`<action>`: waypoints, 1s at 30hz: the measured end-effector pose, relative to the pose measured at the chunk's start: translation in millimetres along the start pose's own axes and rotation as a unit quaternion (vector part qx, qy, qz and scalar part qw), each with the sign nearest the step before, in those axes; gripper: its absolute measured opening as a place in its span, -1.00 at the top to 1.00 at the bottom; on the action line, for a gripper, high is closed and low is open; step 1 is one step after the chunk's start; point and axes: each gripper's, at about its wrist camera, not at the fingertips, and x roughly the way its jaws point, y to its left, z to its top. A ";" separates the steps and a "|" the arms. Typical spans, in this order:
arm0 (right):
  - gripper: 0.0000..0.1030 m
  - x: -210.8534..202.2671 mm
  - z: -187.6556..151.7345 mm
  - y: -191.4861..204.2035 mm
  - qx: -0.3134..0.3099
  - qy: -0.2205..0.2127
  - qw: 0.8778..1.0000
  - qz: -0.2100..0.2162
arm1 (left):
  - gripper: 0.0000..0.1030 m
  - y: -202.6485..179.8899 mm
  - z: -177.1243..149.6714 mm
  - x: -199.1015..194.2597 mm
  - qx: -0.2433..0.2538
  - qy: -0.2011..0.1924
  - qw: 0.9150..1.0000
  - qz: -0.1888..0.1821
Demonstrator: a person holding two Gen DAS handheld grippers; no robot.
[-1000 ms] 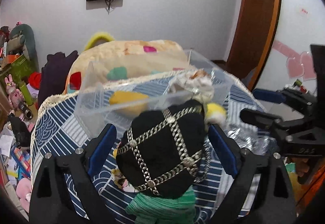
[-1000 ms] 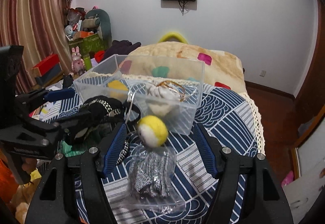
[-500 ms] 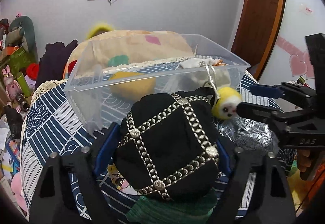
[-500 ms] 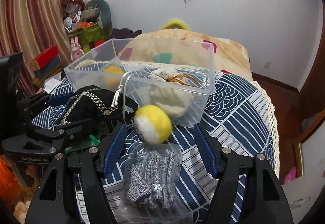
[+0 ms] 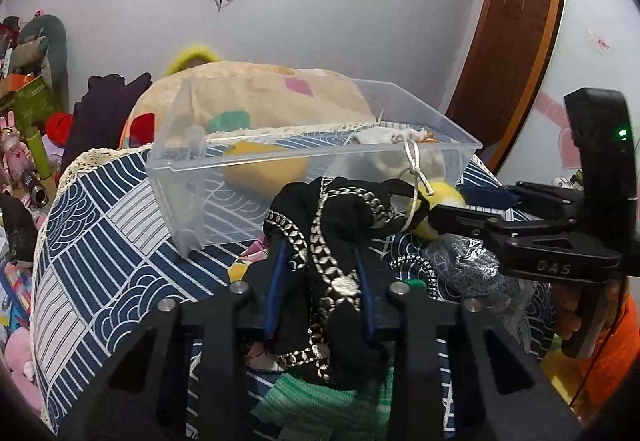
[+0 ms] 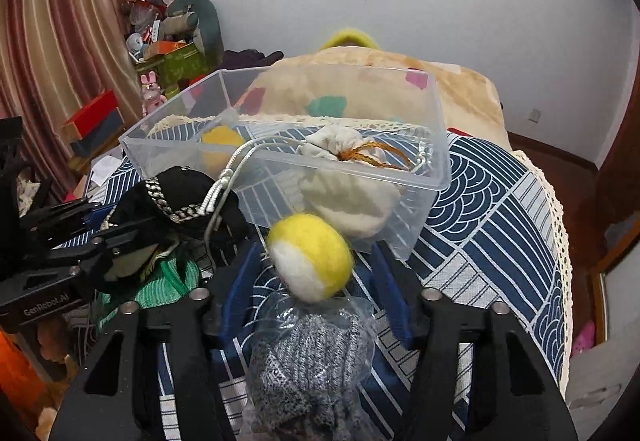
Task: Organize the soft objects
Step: 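Place the black knit item in the box with the left tool while the right drops the ball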
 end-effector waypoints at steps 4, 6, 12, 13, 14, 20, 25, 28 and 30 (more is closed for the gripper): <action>0.27 3.1 -1.9 2.3 -0.003 0.005 1.000 0.000 | 0.51 -1.1 0.8 -11.1 0.001 -0.013 1.000 0.010; 0.28 0.9 -3.5 3.7 -0.007 -0.001 1.000 -0.003 | 0.55 -1.5 1.7 -18.4 0.002 -0.022 1.000 0.014; 0.30 -15.5 -4.8 5.4 -0.010 -0.024 1.000 -0.006 | 0.61 -2.4 7.3 -34.9 -0.005 -0.037 0.999 0.005; 0.30 -18.1 -3.7 6.2 -0.011 -0.027 1.000 -0.007 | 0.61 -2.3 8.4 -37.5 -0.007 -0.041 0.999 0.004; 0.30 -22.2 -3.6 6.3 -0.012 -0.033 0.999 -0.009 | 0.62 -1.6 9.7 -40.6 -0.008 -0.045 0.999 0.003; 0.30 -39.6 0.2 8.0 -0.019 -0.058 0.998 -0.009 | 0.62 -6.8 21.9 -61.6 0.000 -0.079 0.997 0.003; 0.30 -48.1 4.0 10.8 -0.025 -0.075 0.997 -0.010 | 0.62 -6.5 35.8 -68.8 0.002 -0.096 0.995 0.013; 0.30 -52.5 7.4 11.5 -0.028 -0.085 0.996 -0.011 | 0.62 -3.4 45.0 -71.8 -0.002 -0.106 0.994 0.018; 0.29 -53.9 9.9 11.5 -0.027 -0.090 0.995 -0.012 | 0.62 0.2 51.9 -72.1 -0.004 -0.111 0.994 0.020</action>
